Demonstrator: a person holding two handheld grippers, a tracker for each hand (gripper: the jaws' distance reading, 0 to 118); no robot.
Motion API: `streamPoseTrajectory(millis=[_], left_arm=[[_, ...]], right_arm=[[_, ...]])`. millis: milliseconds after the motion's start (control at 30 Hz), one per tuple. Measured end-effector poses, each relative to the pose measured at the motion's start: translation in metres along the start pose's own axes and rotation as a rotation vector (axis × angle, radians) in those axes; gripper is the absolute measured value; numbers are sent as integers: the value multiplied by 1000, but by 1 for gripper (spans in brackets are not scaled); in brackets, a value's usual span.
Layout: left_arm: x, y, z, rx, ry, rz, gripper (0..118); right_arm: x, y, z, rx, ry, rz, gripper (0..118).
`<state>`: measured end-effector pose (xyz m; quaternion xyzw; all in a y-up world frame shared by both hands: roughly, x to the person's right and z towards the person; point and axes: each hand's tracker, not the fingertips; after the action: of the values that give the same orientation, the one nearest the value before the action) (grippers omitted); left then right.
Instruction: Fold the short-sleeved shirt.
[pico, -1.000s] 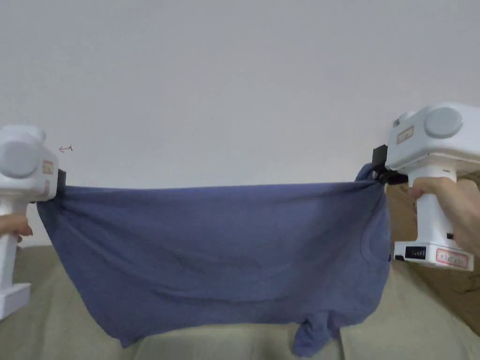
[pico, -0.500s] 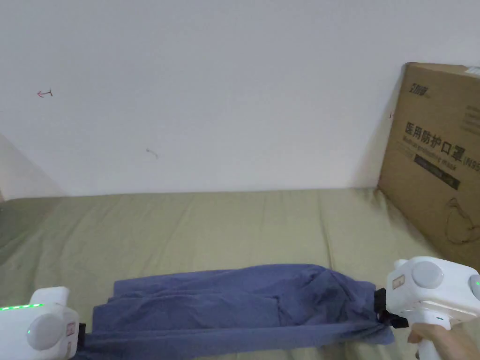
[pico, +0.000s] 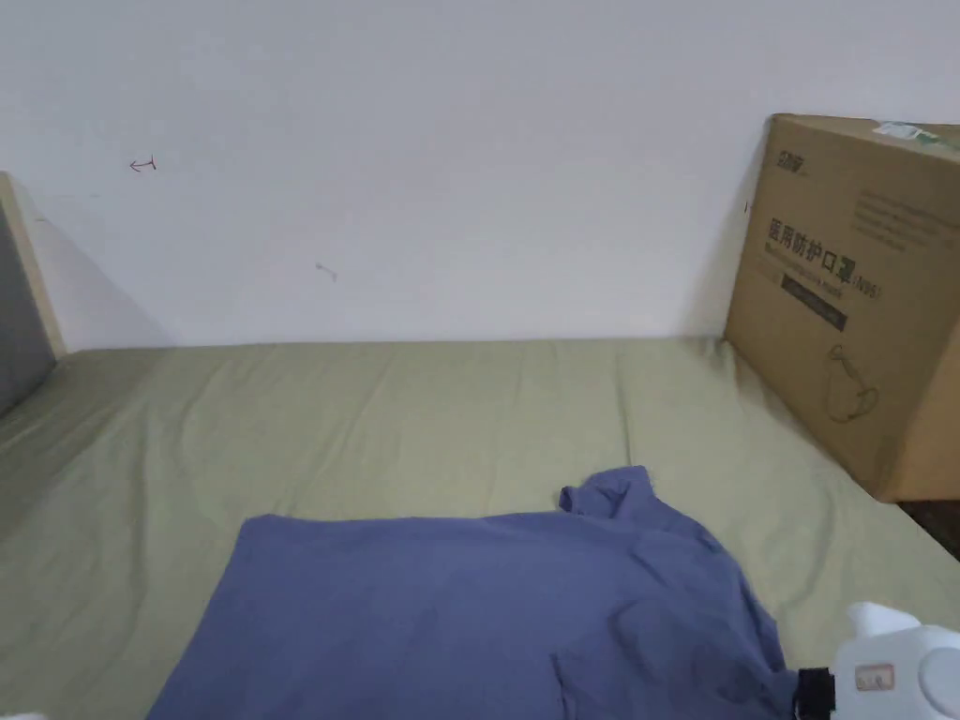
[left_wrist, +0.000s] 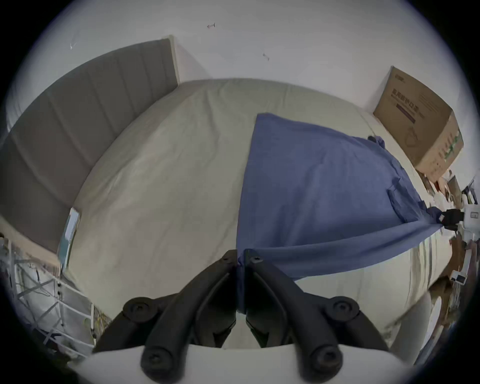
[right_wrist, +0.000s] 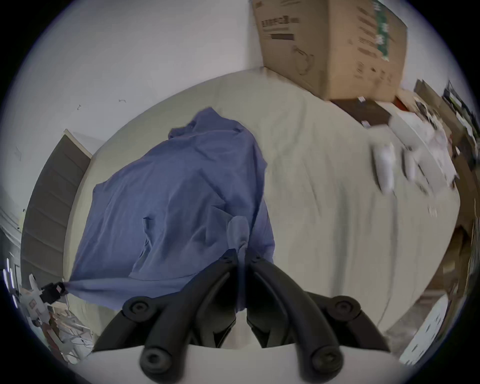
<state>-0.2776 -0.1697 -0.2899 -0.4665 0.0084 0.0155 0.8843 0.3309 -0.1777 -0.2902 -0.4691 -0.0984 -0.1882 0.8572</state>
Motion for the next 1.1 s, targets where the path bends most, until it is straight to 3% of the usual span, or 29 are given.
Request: streamPoseTrajectory(millis=[167,267,300,333,367,400,433,533,567,600,633,667,700,733,1000,1100], left_arm=[[-7,-61,17,-45,18,-23,5],[-9,-69,18,-69,-5,17,28],[-8,-70,20,-53,16,30,28],[-7,-69,23,-30,37,29,49],[-7,-67,25,-24,48,21,72],[-9,-61,27,-15,45,21,89],[-7,-56,31,4,44,21,94],[2,-29,39,53,4,13,91],[8,-18,42,75,-15,10,84],[14,-9,44,99,-25,13,68],[20,-2,44,112,-34,2,31],[25,5,39,113,-38,-3,3],[31,10,34,109,-33,-10,1],[34,13,29,104,-40,-19,0],[55,48,-40,18,-74,3,0],[58,72,-72,-1,-53,-9,0]], right_arm=[[25,-70,13,-51,4,-44,3],[28,-81,13,-60,3,-68,10],[27,-81,15,-48,-11,-79,10],[26,-78,17,-30,-46,-71,21],[23,-74,19,-19,-69,-40,43],[20,-70,22,-13,-75,-22,67],[16,-66,26,3,-73,-7,89],[-4,-47,38,61,-63,74,90],[-13,-42,42,88,-56,105,89],[-21,-37,45,113,-47,133,86],[-28,-33,46,123,-36,154,71],[-35,-31,44,130,-23,159,47],[-40,-29,41,128,-9,146,15],[-44,-28,35,123,-1,138,0],[-80,-11,-24,60,12,157,0],[-95,4,-45,59,0,203,0]])
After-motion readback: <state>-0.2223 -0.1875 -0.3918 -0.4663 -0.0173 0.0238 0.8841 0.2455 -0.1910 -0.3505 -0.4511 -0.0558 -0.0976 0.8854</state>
